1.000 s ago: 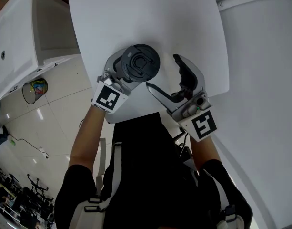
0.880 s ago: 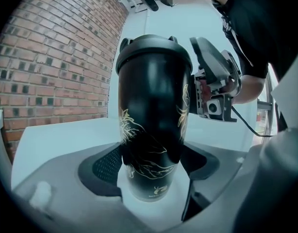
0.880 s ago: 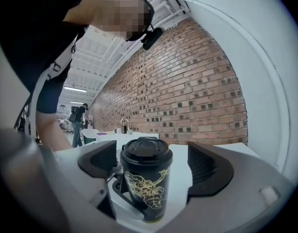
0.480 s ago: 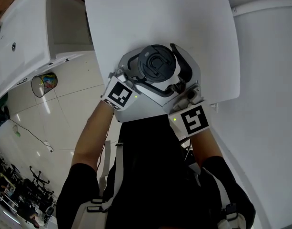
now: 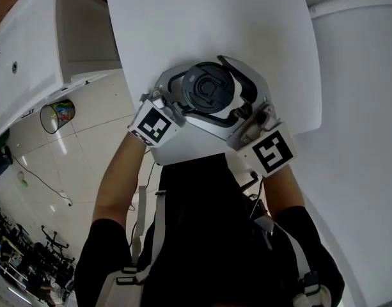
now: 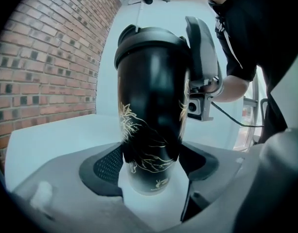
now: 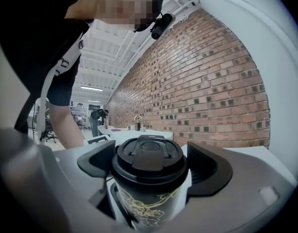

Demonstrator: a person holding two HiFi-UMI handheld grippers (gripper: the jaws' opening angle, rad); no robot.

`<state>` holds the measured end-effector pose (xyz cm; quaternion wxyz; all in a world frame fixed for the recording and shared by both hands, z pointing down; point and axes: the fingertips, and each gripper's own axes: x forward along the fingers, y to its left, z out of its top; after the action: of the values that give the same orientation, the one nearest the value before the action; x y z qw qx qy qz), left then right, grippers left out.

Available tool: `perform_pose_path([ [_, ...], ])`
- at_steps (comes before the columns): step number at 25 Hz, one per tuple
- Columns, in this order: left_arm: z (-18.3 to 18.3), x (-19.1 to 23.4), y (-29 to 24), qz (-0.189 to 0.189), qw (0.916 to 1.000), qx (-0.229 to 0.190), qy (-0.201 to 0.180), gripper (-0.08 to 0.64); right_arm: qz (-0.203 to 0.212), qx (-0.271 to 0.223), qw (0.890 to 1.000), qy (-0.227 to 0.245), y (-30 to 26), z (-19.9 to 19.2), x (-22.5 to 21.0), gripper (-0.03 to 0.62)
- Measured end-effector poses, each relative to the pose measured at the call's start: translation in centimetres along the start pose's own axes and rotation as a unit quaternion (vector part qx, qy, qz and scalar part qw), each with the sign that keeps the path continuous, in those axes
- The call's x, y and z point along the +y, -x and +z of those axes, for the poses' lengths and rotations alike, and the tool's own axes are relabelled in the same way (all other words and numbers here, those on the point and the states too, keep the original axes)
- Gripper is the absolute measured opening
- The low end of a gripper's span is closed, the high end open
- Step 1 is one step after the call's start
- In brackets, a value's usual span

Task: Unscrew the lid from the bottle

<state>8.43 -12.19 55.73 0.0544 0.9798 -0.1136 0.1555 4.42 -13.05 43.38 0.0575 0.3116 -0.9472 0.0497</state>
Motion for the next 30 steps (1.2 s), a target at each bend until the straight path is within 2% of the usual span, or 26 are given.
perform_pose_path([
  [6, 0.0, -0.4, -0.1, -0.036, 0.9993, 0.0, -0.004, 0.364, 0.114, 0.008, 0.993, 0.011, 0.2, -0.1, 0.7, 0.456],
  [9, 0.0, -0.4, -0.1, -0.041, 0.9992, -0.001, -0.002, 0.364, 0.134, 0.01, 0.991, 0.008, 0.1, 0.2, 0.7, 0.456],
  [11, 0.0, -0.4, -0.1, -0.042, 0.9991, -0.002, 0.0, 0.364, 0.113, 0.0, 0.994, 0.001, 0.0, 0.5, 0.5, 0.456],
  [14, 0.0, -0.4, -0.1, -0.042, 0.9991, -0.002, 0.001, 0.365, 0.021, -0.036, 0.999, -0.023, 0.3, 1.3, -0.4, 0.505],
  [16, 0.0, -0.3, -0.1, -0.041, 0.9991, -0.004, 0.003, 0.364, -0.044, -0.057, 0.996, -0.046, 0.5, 1.7, -0.9, 0.508],
  [19, -0.1, -0.3, 0.0, -0.041, 0.9991, -0.009, 0.005, 0.364, -0.094, -0.057, 0.993, -0.043, -0.2, 1.5, -0.5, 0.523],
  [22, -0.1, -0.4, 0.0, -0.041, 0.9991, -0.01, 0.008, 0.364, -0.129, -0.04, 0.991, -0.017, -0.8, 1.0, -0.4, 0.52],
  [25, 0.1, -0.3, -0.1, -0.038, 0.9992, -0.01, 0.008, 0.364, -0.153, -0.03, 0.988, -0.011, -0.9, 0.6, -0.8, 0.511],
  [27, 0.1, -0.3, -0.1, -0.038, 0.9992, -0.011, 0.01, 0.364, -0.154, -0.022, 0.988, -0.009, -0.8, 0.4, -1.0, 0.466],
  [30, 0.1, -0.3, -0.1, -0.039, 0.9991, -0.012, 0.012, 0.364, -0.126, -0.013, 0.992, -0.009, -0.9, 0.3, -0.9, 0.466],
])
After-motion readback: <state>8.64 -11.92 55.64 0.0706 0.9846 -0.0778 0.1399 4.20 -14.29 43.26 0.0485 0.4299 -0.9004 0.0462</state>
